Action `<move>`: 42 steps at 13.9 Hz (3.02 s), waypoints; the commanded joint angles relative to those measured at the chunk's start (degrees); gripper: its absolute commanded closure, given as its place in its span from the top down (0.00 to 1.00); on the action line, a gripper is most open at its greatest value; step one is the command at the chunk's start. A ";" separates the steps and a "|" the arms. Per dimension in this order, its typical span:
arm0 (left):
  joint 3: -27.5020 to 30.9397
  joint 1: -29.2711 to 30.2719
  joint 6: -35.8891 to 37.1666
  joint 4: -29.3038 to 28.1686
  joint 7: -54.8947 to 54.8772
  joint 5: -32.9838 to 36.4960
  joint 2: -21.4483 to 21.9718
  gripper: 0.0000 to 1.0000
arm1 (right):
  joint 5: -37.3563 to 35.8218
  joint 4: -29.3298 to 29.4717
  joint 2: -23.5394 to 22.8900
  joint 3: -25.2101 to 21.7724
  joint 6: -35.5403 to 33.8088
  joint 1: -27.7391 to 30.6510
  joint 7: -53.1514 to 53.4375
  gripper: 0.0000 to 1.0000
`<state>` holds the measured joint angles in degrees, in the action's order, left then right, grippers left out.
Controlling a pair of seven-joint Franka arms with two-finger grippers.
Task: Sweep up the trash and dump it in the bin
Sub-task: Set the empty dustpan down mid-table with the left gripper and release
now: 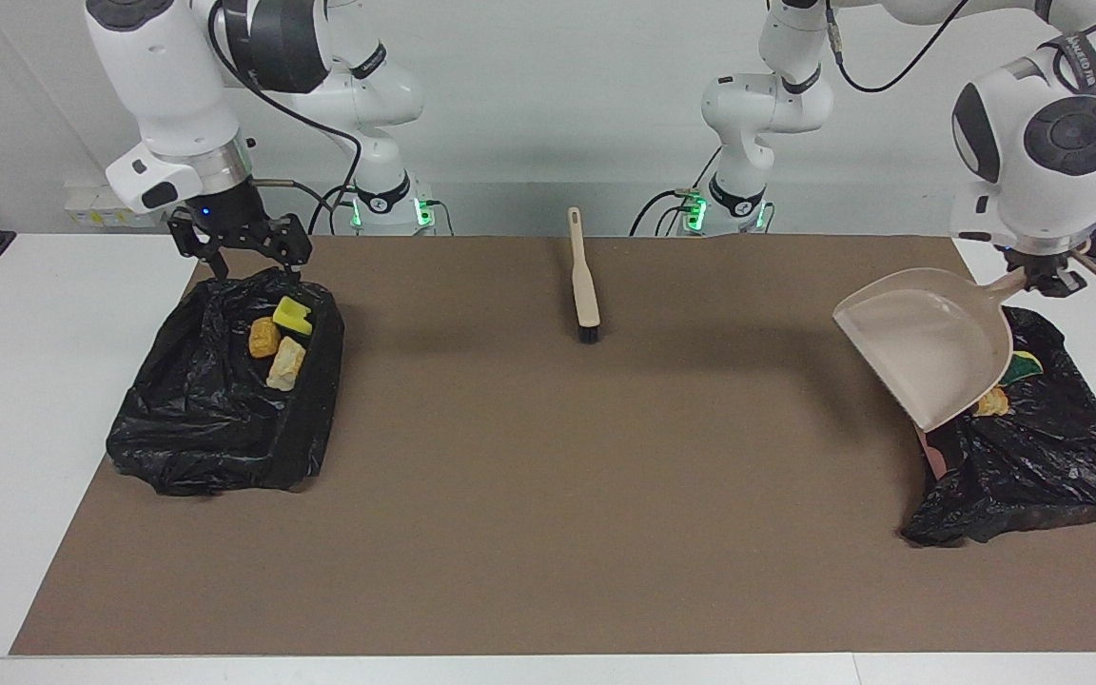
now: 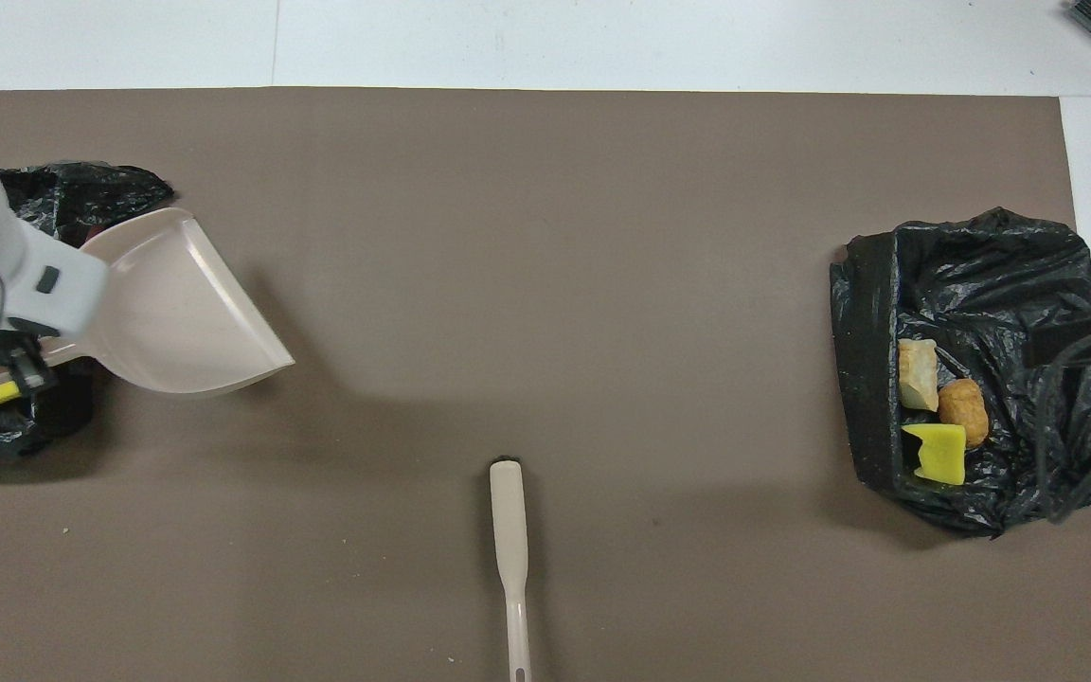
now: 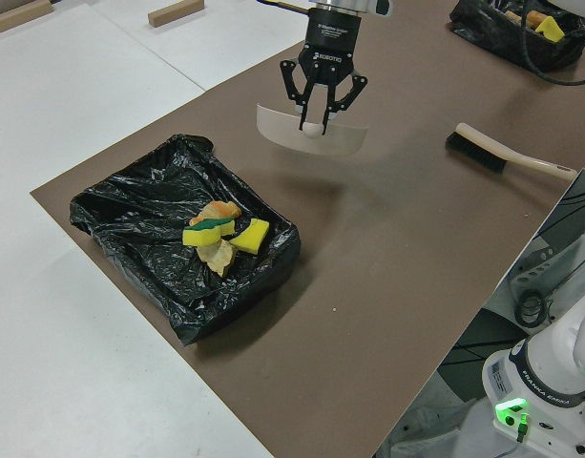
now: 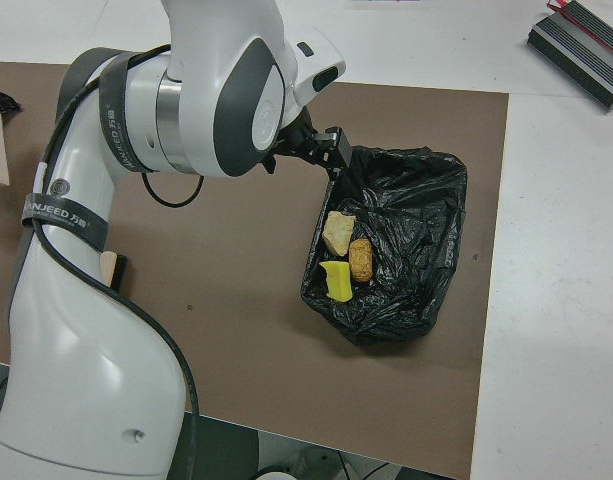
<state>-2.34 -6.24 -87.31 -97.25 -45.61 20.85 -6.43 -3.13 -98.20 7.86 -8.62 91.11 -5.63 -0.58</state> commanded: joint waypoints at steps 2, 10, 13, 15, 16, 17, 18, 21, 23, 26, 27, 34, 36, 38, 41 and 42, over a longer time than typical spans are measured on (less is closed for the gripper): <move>-8.35 0.00 -3.29 -1.89 23.30 -5.80 -0.94 0.00 | 1.55 -0.07 -0.38 0.88 0.22 0.53 -1.44 1.00; -23.75 -1.84 -17.00 2.83 66.30 -12.32 -12.63 0.00 | 1.28 3.55 -0.39 4.31 -2.78 3.35 -2.58 1.00; -24.91 -4.21 -21.04 3.73 74.94 -12.50 -14.57 0.00 | 1.29 3.37 -0.21 4.22 -2.60 3.17 -2.67 1.00; -24.91 -5.53 -23.68 4.34 79.26 -12.50 -16.25 0.00 | 1.29 2.84 0.05 4.22 -2.60 3.17 -2.68 1.00; -25.00 -5.71 -25.00 4.26 79.71 -12.67 -16.34 0.00 | 1.29 2.84 0.05 4.22 -2.51 3.17 -2.68 1.00; -25.00 -6.06 -26.06 4.35 80.59 -12.50 -17.38 0.00 | 1.20 2.93 0.05 4.22 -2.43 3.08 -2.76 1.00; -25.00 -6.06 -27.11 4.43 80.86 -12.58 -17.57 0.00 | 1.11 2.93 0.05 4.22 -2.34 3.08 -2.76 1.00; -24.91 -6.41 -28.09 4.70 81.39 -12.50 -19.05 0.00 | 1.02 2.84 0.05 4.22 -2.51 2.91 -2.59 1.00; -24.91 -6.94 -26.78 6.10 82.09 -12.41 -20.29 0.00 | 1.02 2.84 0.05 4.49 -2.60 2.82 -2.41 1.00; -24.91 -7.20 -27.30 5.75 82.09 -12.50 -19.94 0.17 | 1.02 2.84 0.05 4.49 -2.69 2.82 -2.41 1.00; -24.91 -7.20 -27.12 5.67 82.18 -12.50 -19.94 0.36 | 1.02 2.75 0.14 4.49 -2.69 2.91 -2.41 1.00; -22.64 -7.82 -23.35 3.83 81.39 -11.88 -16.00 1.00 | 1.11 2.75 0.14 4.49 -2.69 2.91 -2.59 1.00; -17.46 -8.87 -22.12 0.76 78.94 -11.97 -11.43 1.00 | 1.11 2.75 0.14 4.49 -2.69 2.91 -2.59 1.00; -12.45 -9.05 -21.94 -3.54 70.45 -12.58 -5.38 1.00 | 1.11 2.66 0.14 4.49 -2.78 2.91 -2.50 1.00; -5.33 -9.05 -19.40 -8.56 59.54 -12.58 4.46 1.00 | 1.11 2.40 0.40 4.49 -2.60 2.82 -2.32 1.00; -2.87 -9.05 -16.78 -8.57 56.54 -12.85 6.41 1.00 | 1.11 2.40 0.40 4.49 -2.60 2.82 -2.41 1.00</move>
<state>-9.85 -14.07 -106.52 -100.34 16.44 9.10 -7.83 -3.03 -95.52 7.65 -4.47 89.66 -3.58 -0.92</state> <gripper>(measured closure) 0.000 0.000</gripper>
